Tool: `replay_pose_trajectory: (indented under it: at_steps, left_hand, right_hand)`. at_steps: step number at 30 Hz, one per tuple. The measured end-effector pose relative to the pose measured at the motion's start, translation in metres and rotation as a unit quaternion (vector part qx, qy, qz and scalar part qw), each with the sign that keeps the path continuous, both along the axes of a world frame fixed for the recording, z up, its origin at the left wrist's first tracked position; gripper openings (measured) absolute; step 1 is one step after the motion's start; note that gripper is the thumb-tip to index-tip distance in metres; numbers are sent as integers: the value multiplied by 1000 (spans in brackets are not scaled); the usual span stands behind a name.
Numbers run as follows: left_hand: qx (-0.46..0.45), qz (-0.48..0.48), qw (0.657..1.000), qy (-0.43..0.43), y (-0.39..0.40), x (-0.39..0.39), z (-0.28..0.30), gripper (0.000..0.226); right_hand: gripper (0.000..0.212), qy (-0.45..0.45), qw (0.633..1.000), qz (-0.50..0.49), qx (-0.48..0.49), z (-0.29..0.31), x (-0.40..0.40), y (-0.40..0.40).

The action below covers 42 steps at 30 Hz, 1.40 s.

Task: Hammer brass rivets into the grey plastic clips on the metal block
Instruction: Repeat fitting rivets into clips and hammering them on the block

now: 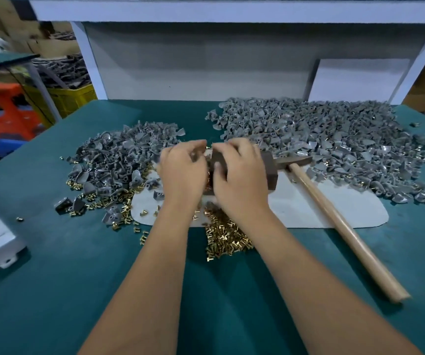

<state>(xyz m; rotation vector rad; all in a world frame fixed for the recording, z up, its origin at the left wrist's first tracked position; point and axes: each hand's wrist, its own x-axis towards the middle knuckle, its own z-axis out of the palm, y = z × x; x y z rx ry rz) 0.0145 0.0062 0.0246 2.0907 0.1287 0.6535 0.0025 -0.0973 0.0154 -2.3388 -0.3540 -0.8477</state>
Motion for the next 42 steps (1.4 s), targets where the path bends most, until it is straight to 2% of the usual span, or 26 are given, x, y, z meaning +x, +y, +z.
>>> replay_pose_trajectory:
  at_steps: [2, 4, 8, 12, 15, 18, 20, 24, 26, 28, 30, 34, 37, 40, 42]
  left_hand:
    - [24, 72, 996, 41, 26, -1, 1, 51]
    - [41, 122, 985, 114, 53, -5, -1, 59]
    - [9, 72, 976, 207, 75, -12, -2, 42]
    - [94, 8, 966, 240, 70, -13, 3, 25]
    - [158, 45, 954, 250, 68, -12, 3, 13]
    - [163, 69, 953, 246, 69, -11, 2, 8]
    - [189, 65, 945, 260, 67, -9, 1, 6]
    - [200, 66, 946, 248, 65, -8, -2, 17]
    - [143, 55, 967, 204, 67, -7, -3, 16]
    - [11, 10, 992, 127, 65, -8, -3, 9]
    - [-76, -12, 994, 78, 61, -9, -1, 11]
    - [-156, -48, 986, 38, 53, -6, 2, 13]
    - [-177, -70, 982, 18, 47, -5, 1, 14]
    - [-182, -82, 980, 8, 39, -5, 0, 15]
    - [-196, -75, 978, -1, 36, -5, -1, 19]
  right_hand:
    - [29, 47, 993, 96, -46, -4, -6, 10]
    - [32, 119, 978, 149, -89, -9, -7, 15]
    - [36, 143, 972, 149, -114, -12, -7, 20]
    - [33, 155, 971, 122, -138, -9, -8, 22]
    - [19, 122, 979, 65, -152, -5, -11, 19]
    - [23, 138, 968, 44, -206, -4, -16, 19]
    - [23, 166, 956, 72, -232, -5, -18, 21]
    - [15, 202, 955, 103, -191, -3, -19, 24]
    - [11, 205, 956, 102, -183, -3, -20, 24]
    - [10, 211, 954, 109, -185, -2, -21, 23]
    - [9, 222, 949, 122, -188, 1, -22, 22]
    - [15, 236, 934, 140, -227, 9, -25, 17]
    - [12, 229, 931, 130, -251, 11, -27, 15]
    - [9, 208, 937, 142, -243, 9, -27, 14]
    - [9, 182, 951, 153, -199, 7, -24, 13]
